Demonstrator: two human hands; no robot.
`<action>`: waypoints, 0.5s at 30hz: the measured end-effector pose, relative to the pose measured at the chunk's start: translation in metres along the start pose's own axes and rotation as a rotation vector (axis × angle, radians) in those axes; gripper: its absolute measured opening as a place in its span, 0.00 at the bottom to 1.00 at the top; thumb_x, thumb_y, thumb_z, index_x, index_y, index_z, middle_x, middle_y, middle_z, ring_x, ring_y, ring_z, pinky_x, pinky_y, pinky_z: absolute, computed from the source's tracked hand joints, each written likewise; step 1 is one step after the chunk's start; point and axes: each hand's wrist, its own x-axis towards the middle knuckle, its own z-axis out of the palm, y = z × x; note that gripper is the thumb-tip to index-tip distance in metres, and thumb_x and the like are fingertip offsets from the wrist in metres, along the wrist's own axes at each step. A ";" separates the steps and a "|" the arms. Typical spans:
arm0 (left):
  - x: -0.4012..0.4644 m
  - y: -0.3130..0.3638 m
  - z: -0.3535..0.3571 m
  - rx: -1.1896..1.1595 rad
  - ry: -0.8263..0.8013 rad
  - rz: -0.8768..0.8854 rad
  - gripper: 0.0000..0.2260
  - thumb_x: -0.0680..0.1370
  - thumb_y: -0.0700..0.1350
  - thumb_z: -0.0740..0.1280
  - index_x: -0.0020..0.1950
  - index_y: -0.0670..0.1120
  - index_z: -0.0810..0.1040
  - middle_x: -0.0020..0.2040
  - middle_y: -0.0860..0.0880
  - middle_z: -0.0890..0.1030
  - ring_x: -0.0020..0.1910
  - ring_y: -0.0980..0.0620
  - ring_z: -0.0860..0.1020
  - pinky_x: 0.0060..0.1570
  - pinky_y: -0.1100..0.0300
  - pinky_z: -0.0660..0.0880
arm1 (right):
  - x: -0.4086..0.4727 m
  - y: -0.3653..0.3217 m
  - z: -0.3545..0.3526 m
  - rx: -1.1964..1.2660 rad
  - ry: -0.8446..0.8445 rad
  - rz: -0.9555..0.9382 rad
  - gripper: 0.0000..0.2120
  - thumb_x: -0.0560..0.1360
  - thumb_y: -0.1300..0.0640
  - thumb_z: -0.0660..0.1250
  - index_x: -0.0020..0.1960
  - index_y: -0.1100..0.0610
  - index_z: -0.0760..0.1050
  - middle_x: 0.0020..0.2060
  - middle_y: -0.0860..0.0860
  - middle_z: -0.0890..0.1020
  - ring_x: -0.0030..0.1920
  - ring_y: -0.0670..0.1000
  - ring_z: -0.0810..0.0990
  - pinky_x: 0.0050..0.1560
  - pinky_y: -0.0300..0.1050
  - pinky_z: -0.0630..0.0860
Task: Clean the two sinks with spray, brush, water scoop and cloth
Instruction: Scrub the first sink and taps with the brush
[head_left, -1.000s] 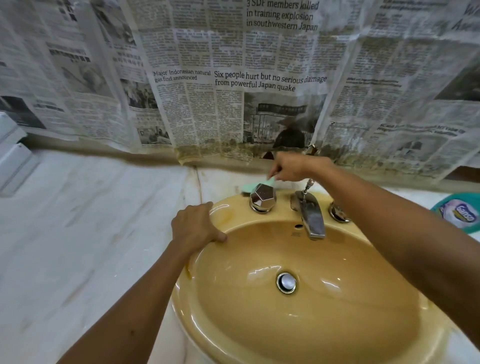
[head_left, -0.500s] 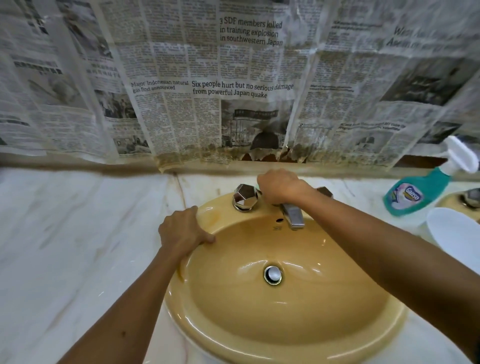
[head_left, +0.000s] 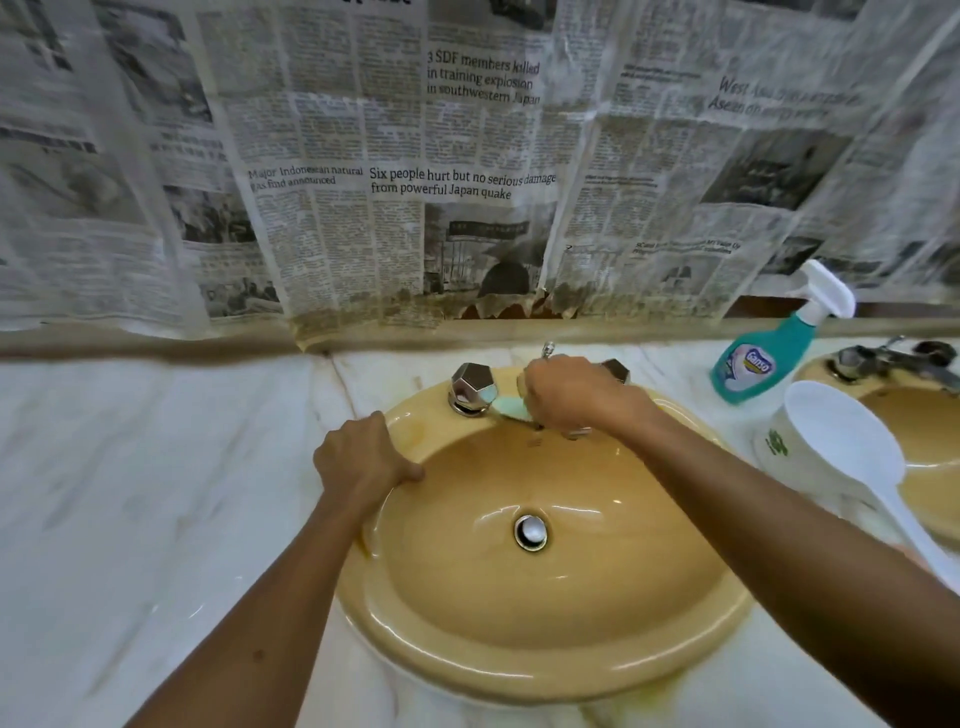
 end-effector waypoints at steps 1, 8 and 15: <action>0.000 0.001 0.000 -0.002 -0.001 0.001 0.29 0.62 0.64 0.77 0.56 0.51 0.74 0.52 0.48 0.80 0.54 0.44 0.78 0.41 0.57 0.68 | -0.001 0.011 -0.013 -0.035 0.011 -0.009 0.07 0.80 0.56 0.61 0.46 0.58 0.71 0.41 0.52 0.77 0.39 0.53 0.75 0.38 0.46 0.70; -0.006 0.004 -0.002 -0.035 -0.010 -0.002 0.30 0.64 0.62 0.77 0.59 0.48 0.74 0.55 0.47 0.80 0.56 0.44 0.77 0.44 0.57 0.70 | 0.031 0.019 -0.071 -0.324 -0.206 -0.130 0.09 0.79 0.56 0.65 0.45 0.59 0.80 0.38 0.50 0.79 0.38 0.50 0.76 0.40 0.43 0.73; -0.006 0.002 0.002 -0.016 0.011 -0.013 0.30 0.65 0.61 0.77 0.59 0.48 0.74 0.56 0.49 0.79 0.58 0.46 0.77 0.44 0.57 0.70 | 0.073 -0.022 -0.047 -0.673 -0.182 -0.228 0.05 0.78 0.60 0.66 0.44 0.58 0.72 0.41 0.50 0.77 0.39 0.50 0.75 0.41 0.45 0.74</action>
